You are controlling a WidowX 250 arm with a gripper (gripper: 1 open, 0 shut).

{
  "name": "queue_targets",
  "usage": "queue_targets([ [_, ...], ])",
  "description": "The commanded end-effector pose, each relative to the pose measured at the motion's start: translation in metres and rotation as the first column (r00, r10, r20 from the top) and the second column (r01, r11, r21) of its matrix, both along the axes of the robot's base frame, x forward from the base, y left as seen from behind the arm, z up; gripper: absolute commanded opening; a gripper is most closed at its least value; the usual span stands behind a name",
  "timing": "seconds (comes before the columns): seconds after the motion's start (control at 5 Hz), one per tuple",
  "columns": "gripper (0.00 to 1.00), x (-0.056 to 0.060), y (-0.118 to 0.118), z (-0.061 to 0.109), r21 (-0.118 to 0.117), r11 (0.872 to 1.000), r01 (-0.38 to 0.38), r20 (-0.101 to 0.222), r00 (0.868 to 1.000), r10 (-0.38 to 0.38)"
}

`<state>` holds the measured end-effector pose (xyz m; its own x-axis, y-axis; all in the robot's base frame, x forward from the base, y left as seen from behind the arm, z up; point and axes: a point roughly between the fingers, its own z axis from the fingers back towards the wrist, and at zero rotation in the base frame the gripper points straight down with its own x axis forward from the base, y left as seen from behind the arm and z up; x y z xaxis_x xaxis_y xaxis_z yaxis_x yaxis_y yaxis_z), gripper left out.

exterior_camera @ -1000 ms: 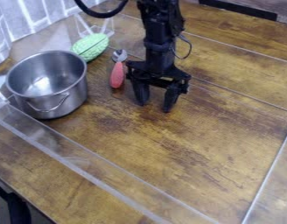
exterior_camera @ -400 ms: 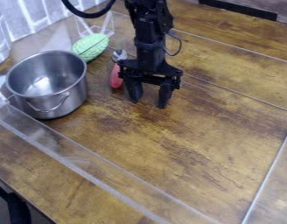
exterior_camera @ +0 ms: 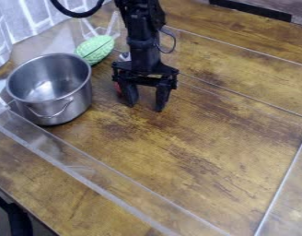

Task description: Move the pink spoon to the left side of the table

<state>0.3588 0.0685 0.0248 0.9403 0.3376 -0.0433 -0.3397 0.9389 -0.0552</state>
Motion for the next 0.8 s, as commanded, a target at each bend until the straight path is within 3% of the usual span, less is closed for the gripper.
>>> queue_targets([
  [0.0, 1.00, 0.021, 0.023, 0.045, -0.035, 0.999, 0.035, 0.091, 0.995, -0.032],
  [0.2, 1.00, 0.036, 0.017, 0.068, -0.082, 0.988, 0.133, 0.140, 0.983, -0.120],
  [0.4, 1.00, 0.038, 0.025, 0.059, -0.090, 0.986, 0.143, 0.144, 0.981, -0.130],
  [0.6, 1.00, 0.040, 0.037, 0.043, -0.084, 0.985, 0.153, 0.126, 0.982, -0.142],
])
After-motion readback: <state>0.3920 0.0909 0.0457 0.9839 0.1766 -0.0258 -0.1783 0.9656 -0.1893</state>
